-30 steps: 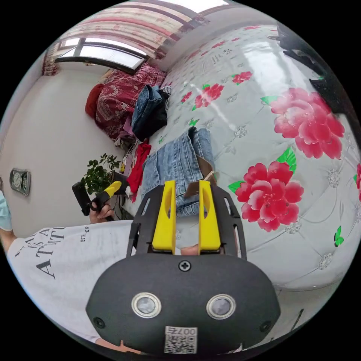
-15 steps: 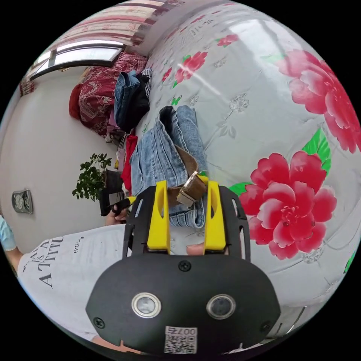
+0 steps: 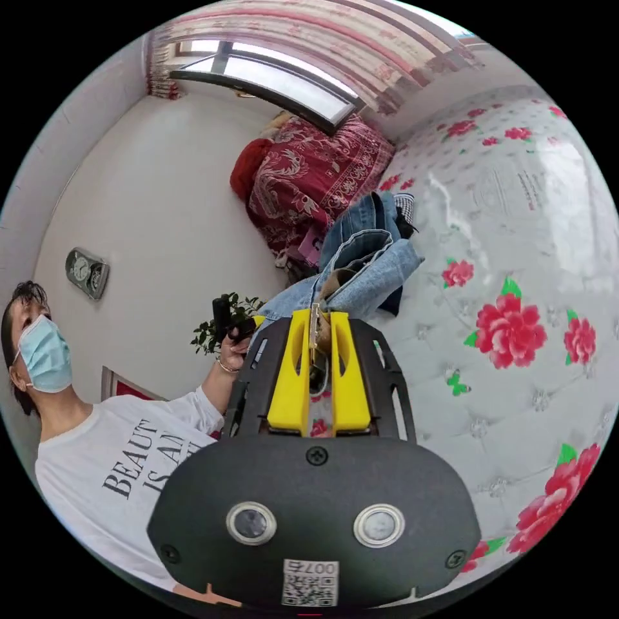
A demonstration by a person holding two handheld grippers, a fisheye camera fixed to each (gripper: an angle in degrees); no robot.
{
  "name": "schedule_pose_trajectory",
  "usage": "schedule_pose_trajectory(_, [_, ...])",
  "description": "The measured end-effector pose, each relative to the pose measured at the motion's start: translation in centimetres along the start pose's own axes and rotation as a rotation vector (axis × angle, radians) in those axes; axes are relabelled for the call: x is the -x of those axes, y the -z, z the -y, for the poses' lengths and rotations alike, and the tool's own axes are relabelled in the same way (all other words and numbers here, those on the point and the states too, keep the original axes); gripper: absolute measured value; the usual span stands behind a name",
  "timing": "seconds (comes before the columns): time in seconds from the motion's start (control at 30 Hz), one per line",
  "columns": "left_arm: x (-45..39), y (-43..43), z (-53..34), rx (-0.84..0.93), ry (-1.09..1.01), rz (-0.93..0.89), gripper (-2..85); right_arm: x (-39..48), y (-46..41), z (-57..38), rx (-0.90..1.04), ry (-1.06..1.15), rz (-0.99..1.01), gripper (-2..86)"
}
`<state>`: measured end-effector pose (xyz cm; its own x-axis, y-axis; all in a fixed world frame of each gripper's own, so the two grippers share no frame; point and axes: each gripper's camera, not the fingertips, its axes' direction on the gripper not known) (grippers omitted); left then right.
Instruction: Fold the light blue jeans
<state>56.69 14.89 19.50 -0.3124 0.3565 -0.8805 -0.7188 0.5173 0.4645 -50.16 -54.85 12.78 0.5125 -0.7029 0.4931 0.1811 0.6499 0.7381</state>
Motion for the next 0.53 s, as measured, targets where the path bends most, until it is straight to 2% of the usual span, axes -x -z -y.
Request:
schedule_pose_trajectory(0.13, [2.4, 5.2, 8.3, -0.159, 0.015, 0.201, 7.2, 4.4, -3.8, 11.2, -0.143, 0.079, -0.088, 6.3])
schedule_pose_trajectory(0.17, [3.5, 6.0, 9.6, -0.195, 0.043, 0.339, 7.1, 5.0, -5.0, 12.9, -0.193, 0.088, -0.163, 6.3])
schedule_pose_trajectory(0.2, [4.7, 6.0, 9.7, -0.210, 0.118, 0.501, 6.9, 5.2, -5.8, 13.4, -0.207, 0.096, -0.206, 6.3])
schedule_pose_trajectory(0.27, [6.2, 4.6, 7.6, -0.223, 0.217, 0.629, 6.5, 4.9, -9.2, 13.5, -0.164, 0.092, -0.329, 6.3])
schedule_pose_trajectory(0.33, [7.1, 1.2, 3.4, -0.228, 0.244, 0.610, 5.9, 3.7, -11.9, 11.0, -0.071, 0.091, -0.365, 6.0])
schedule_pose_trajectory(0.4, [7.9, -6.2, -3.6, -0.053, 0.275, 0.606, 4.6, 1.9, -14.4, 6.7, 0.075, 0.093, -0.455, 5.7])
schedule_pose_trajectory(0.47, [7.2, -12.0, -9.4, 0.133, 0.306, 0.675, 2.1, -0.9, -16.3, -1.0, 0.321, 0.083, -0.621, 5.3])
schedule_pose_trajectory(0.5, [5.9, -15.4, -13.3, 0.249, 0.301, 0.711, 0.6, -1.5, -16.3, -3.1, 0.383, 0.084, -0.659, 5.2])
schedule_pose_trajectory(0.53, [5.1, -16.9, -14.9, 0.300, 0.292, 0.717, 0.3, -2.5, -15.9, -7.3, 0.502, 0.085, -0.739, 5.0])
